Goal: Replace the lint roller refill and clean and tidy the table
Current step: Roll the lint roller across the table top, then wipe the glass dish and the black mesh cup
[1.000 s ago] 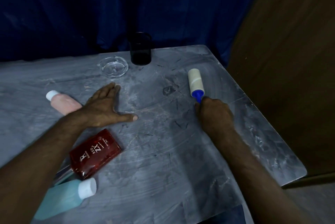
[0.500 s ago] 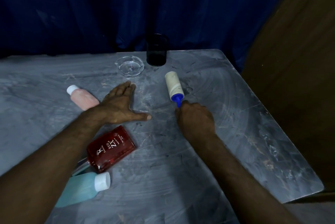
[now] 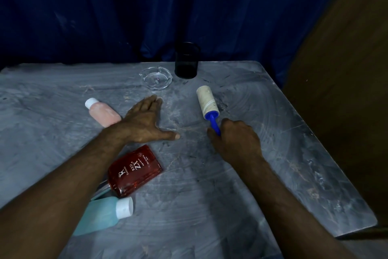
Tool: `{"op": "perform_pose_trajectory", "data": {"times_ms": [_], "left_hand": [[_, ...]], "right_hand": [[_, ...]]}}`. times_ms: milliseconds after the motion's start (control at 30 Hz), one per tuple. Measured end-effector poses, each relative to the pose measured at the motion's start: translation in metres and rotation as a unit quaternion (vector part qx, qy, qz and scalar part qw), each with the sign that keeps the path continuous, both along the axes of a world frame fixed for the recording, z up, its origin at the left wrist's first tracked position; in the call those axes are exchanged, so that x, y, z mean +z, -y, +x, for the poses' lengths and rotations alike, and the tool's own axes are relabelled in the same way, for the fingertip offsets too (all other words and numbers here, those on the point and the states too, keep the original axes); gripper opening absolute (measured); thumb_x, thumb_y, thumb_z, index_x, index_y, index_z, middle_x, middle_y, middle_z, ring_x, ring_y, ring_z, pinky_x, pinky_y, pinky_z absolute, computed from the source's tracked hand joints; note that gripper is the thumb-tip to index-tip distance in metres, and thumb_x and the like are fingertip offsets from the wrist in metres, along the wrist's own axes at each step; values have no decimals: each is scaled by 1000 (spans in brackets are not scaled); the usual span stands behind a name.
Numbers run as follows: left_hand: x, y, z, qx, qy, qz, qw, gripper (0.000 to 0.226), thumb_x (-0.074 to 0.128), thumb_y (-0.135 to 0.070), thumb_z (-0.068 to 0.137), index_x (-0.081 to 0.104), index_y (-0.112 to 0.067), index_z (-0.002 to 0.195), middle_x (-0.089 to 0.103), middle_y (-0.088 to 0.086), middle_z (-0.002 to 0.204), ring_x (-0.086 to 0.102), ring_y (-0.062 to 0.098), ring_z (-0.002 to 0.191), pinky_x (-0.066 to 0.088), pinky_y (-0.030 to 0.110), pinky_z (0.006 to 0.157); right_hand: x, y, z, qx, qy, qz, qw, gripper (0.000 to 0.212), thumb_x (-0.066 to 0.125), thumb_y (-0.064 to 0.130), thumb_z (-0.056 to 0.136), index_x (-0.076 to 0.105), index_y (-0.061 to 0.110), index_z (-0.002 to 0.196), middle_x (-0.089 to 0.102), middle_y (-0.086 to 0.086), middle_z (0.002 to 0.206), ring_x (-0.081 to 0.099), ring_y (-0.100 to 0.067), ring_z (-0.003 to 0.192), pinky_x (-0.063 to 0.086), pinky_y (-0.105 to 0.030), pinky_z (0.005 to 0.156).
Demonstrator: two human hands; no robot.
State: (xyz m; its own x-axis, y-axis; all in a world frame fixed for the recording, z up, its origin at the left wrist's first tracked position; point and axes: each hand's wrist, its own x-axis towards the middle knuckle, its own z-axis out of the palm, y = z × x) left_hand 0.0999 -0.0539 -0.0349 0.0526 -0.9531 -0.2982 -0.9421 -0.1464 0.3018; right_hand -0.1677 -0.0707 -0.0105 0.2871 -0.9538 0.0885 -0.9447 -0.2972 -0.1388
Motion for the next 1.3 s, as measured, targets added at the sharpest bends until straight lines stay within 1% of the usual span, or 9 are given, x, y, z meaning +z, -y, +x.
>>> {"op": "perform_pose_trajectory", "data": {"times_ms": [300,567,667,800,867,933,1000,1133,1300], "left_hand": [[6,-1,-1,7,2,11,1000,144,56,-100,65,-12,-26,169,-20,-5,177,-17,17,164,-4,38,129],[25,0,0,17,-42,26,999,151,49,-108,53,3,-24,170,-1,-2,179,-1,20,165,5,38,132],[24,-4,-4,13,-52,-15,998,150,48,-109,53,12,-23,170,10,-1,178,9,20,164,13,39,133],[24,-13,-15,52,-117,-110,986,123,66,-86,66,34,-20,164,37,-5,167,38,10,148,28,21,120],[28,-14,-18,80,-148,-186,968,88,79,-58,80,48,-22,155,52,-7,156,49,4,135,35,17,110],[36,-13,-18,115,-201,-262,937,57,82,-24,89,60,-22,142,64,-7,143,58,7,130,45,29,113],[48,-9,-16,160,-256,-314,900,46,80,-8,90,64,-19,132,70,-6,130,64,10,121,49,36,113],[66,8,4,219,-292,-350,862,44,84,-11,87,66,-17,127,72,-2,120,67,9,110,53,15,95],[65,46,37,270,-284,-289,874,53,84,-13,87,63,-11,136,71,5,124,69,20,113,54,32,104]], "right_hand": [[19,-1,-3,-18,48,-21,998,59,45,71,94,56,13,99,54,-1,78,50,-18,70,37,-30,65],[43,1,-18,4,104,-12,994,45,45,61,99,48,17,94,69,-8,92,69,-28,88,53,-37,72],[46,-1,-18,18,135,-10,991,41,47,58,99,46,18,95,70,-9,95,69,-28,90,49,-34,72],[47,-7,-7,53,177,-8,983,39,53,52,98,54,14,103,71,-10,102,70,-30,94,45,-31,70],[49,-9,5,83,188,-13,979,42,55,49,98,57,10,113,71,-12,104,69,-31,96,52,-35,77],[56,-5,18,108,202,-10,973,34,57,45,96,57,13,105,71,-10,102,68,-31,95,56,-37,81],[67,5,30,120,231,9,966,27,60,41,93,58,15,100,71,-7,99,68,-29,95,56,-38,84],[85,37,56,134,258,2,957,13,62,27,89,62,18,99,72,-2,94,67,-27,94,54,-36,82],[83,76,105,169,177,18,969,20,57,11,89,63,18,107,71,-5,109,65,-31,105,54,-38,87]]}}
